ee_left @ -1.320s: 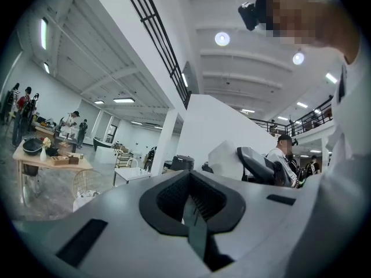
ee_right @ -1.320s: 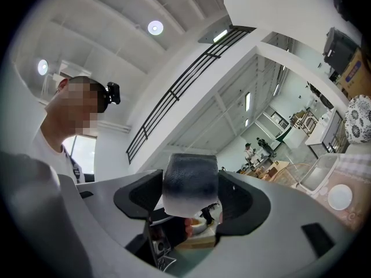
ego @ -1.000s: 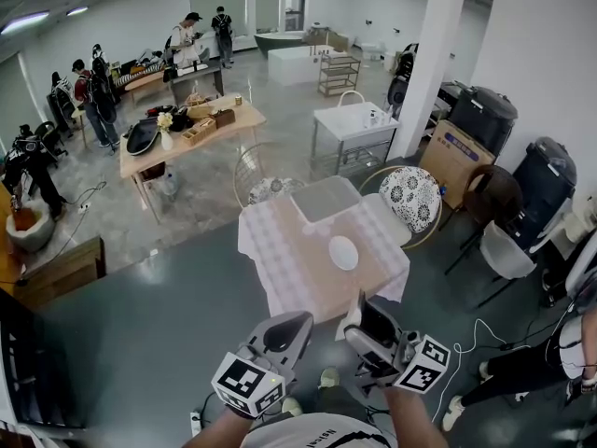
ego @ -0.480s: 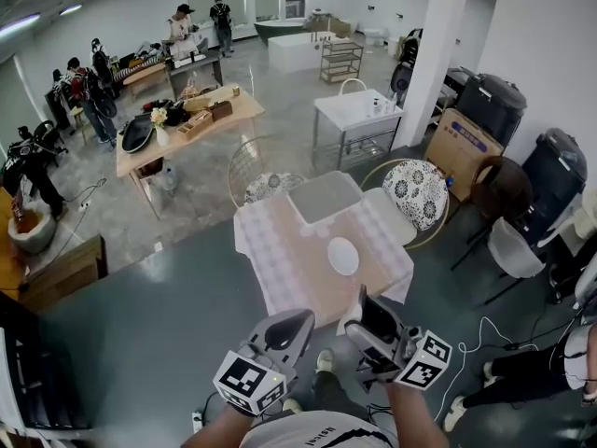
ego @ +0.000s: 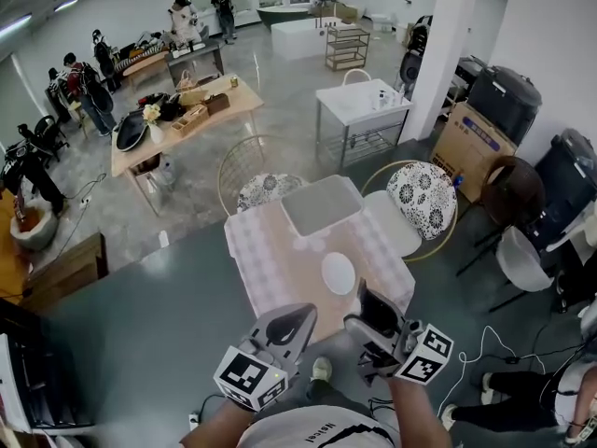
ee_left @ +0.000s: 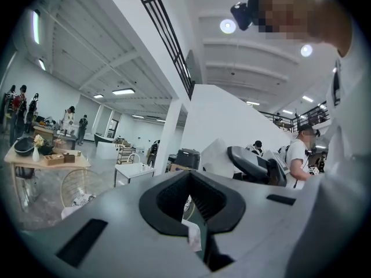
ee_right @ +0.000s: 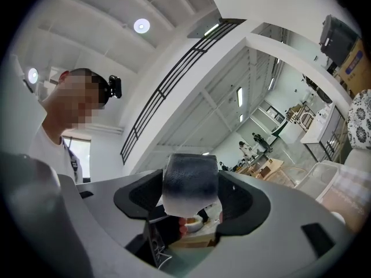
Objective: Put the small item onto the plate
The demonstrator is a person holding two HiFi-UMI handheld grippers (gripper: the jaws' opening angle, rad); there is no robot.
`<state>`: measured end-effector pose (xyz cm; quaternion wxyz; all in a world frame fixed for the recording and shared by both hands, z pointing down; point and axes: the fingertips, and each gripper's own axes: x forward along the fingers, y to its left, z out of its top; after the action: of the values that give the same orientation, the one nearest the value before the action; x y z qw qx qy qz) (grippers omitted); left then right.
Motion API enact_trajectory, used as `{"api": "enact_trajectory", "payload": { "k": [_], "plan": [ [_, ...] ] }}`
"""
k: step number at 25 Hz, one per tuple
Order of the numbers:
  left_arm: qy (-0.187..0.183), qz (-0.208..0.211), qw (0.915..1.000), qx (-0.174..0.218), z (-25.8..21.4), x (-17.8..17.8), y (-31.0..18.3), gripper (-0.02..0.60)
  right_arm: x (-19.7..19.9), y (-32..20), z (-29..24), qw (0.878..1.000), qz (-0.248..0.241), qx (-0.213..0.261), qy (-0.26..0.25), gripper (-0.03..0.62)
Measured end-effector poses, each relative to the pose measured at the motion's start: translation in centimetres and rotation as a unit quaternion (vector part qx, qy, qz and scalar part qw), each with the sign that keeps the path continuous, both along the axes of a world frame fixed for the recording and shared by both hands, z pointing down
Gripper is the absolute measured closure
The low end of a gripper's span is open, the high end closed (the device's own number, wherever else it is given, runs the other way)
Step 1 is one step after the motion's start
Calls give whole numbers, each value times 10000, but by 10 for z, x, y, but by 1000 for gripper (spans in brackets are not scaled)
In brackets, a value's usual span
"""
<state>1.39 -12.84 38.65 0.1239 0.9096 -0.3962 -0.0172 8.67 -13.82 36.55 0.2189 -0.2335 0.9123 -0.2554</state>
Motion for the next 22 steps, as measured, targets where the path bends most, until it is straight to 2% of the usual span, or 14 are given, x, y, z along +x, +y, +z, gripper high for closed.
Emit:
{"api": "enact_trajectory", "payload": {
  "k": [6,11,17,22],
  "plan": [
    [-107,5,9999,-85,6,18,-45,577,12,-52,12,9998,-120,-177,-61,284],
    [-195,9,9998,-64,15,10,-75,577,1,-79,23,9996,-140,-246,-2,284],
    [-201,398,9989,-109,33,-2,-100,577,-10,-103,37,9986,330,-380,147,284],
    [-191,623,9977,-158,61,-2,-127,577,-2,-120,77,9944,694,-679,411,284]
  ]
}}
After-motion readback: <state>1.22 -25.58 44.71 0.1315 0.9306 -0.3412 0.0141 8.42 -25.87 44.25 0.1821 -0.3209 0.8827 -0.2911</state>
